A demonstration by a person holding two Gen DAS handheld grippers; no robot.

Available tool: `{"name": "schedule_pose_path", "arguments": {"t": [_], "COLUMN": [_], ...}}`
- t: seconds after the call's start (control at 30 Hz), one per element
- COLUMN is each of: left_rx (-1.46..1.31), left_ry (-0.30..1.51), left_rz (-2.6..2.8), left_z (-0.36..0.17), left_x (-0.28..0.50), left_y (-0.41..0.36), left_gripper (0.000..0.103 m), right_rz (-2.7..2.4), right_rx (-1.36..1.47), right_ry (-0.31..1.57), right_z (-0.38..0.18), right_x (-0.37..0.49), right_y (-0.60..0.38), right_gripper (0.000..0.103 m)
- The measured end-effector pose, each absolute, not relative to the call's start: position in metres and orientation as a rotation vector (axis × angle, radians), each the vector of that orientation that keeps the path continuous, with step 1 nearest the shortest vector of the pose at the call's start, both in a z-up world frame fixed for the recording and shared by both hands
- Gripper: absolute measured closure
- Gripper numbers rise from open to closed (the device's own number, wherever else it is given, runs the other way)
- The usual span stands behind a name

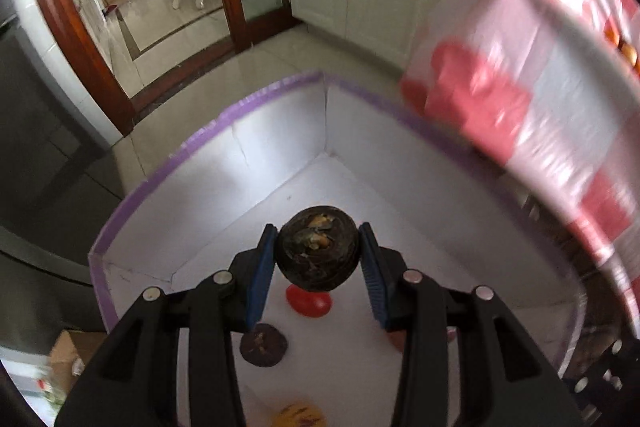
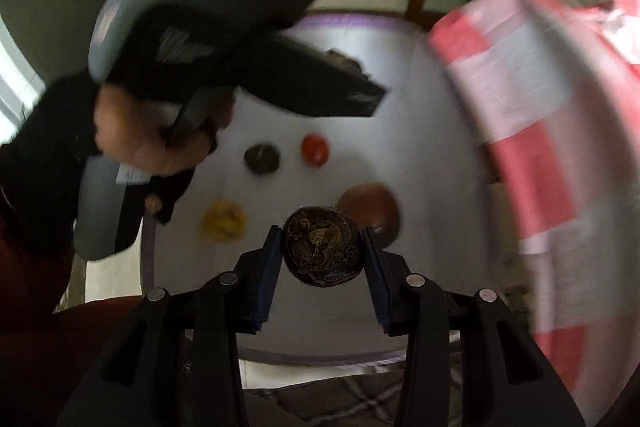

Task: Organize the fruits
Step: 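Carry both dark brown fruits with both tools over the white box, then open the right tool to drop its fruit while the left tool opens too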

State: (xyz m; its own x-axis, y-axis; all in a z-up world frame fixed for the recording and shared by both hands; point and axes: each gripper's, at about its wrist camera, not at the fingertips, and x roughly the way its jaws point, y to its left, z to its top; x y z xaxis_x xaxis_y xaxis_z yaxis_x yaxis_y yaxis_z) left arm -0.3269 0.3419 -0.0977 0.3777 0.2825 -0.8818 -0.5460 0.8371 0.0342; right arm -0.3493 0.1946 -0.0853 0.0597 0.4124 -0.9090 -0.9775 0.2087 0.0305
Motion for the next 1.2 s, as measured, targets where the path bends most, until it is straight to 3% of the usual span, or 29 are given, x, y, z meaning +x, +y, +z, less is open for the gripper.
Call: {"name": "schedule_pose_path", "arguments": {"t": [0.33,0.63,0.67,0.7,0.73,0.8,1.03,1.2], "left_rx": [-0.255,-0.283,-0.279,-0.276,-0.275,-0.271,-0.206,-0.198], "left_ry": [1.225,1.246,1.240,1.234,1.224,1.198,1.082,0.852], "left_rz": [0.535,0.523,0.527,0.530,0.537,0.563,0.716,0.801], "left_z": [-0.153,-0.164,-0.163,-0.160,-0.158,-0.151,-0.091,-0.002], "left_x": [-0.306,-0.305,-0.305,-0.306,-0.306,-0.308,-0.314,-0.308], "left_y": [0.367,0.369,0.369,0.368,0.369,0.369,0.368,0.346], "left_gripper": [0.061,0.060,0.057,0.047,0.033,0.025,0.023,0.006], "right_rz": [1.229,1.229,1.230,1.233,1.239,1.247,1.331,1.319], "right_rx": [-0.895,-0.940,-0.934,-0.921,-0.906,-0.881,-0.683,-0.444], "right_ry": [1.108,1.131,1.126,1.118,1.110,1.096,0.991,0.780], "right_z": [-0.153,-0.163,-0.160,-0.155,-0.149,-0.140,-0.057,0.034], "right_x": [-0.367,-0.376,-0.374,-0.373,-0.373,-0.372,-0.357,-0.325], "right_y": [0.225,0.232,0.231,0.231,0.230,0.226,0.206,0.156], "right_gripper": [0.062,0.057,0.049,0.043,0.042,0.042,0.040,0.025]}}
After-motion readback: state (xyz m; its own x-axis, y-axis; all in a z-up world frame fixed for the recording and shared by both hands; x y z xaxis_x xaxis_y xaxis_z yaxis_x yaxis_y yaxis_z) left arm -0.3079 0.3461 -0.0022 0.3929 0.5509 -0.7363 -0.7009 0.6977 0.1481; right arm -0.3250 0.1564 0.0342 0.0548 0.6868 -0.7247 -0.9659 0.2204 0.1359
